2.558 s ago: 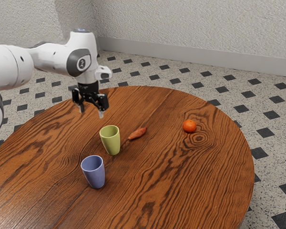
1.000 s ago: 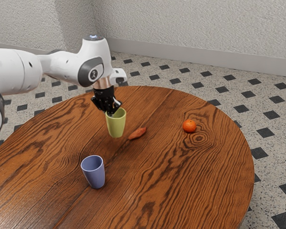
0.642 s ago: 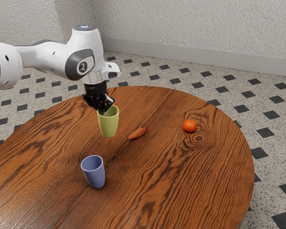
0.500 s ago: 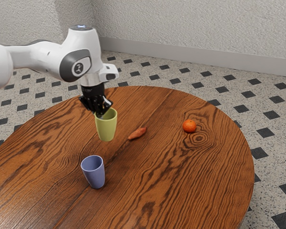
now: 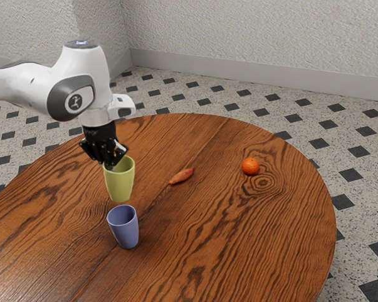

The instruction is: Place the left cup onto the right cup

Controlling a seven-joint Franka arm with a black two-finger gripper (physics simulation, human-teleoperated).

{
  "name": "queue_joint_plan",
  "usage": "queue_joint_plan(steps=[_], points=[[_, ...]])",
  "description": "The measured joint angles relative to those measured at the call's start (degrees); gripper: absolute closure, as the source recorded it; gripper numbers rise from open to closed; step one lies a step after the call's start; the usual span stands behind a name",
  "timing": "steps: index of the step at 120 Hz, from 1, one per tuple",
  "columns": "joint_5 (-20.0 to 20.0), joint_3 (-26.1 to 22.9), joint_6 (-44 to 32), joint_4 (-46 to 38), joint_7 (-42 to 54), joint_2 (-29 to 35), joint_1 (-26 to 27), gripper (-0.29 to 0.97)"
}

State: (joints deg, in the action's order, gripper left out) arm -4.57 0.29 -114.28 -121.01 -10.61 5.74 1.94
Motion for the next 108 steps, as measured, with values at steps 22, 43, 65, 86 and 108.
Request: queue_joint_plan(steps=[22, 43, 65, 86, 108], points=[[0.0, 0.25, -0.44, -1.44, -1.58, 0.21, 0.48, 0.79], [0.03, 0.28, -1.7, -3.12, -2.91, 0.38, 1.43, 0.79], [0.05, 0.26, -2.44, -4.04, -4.36, 0.56, 2.36, 0.79], [0.05, 0.3, -3.16, -4.7, -5.4, 0.33, 2.02, 0.79], [0.06, 0.39, -3.51, -5.03, -6.22, 0.15, 1.46, 0.79]])
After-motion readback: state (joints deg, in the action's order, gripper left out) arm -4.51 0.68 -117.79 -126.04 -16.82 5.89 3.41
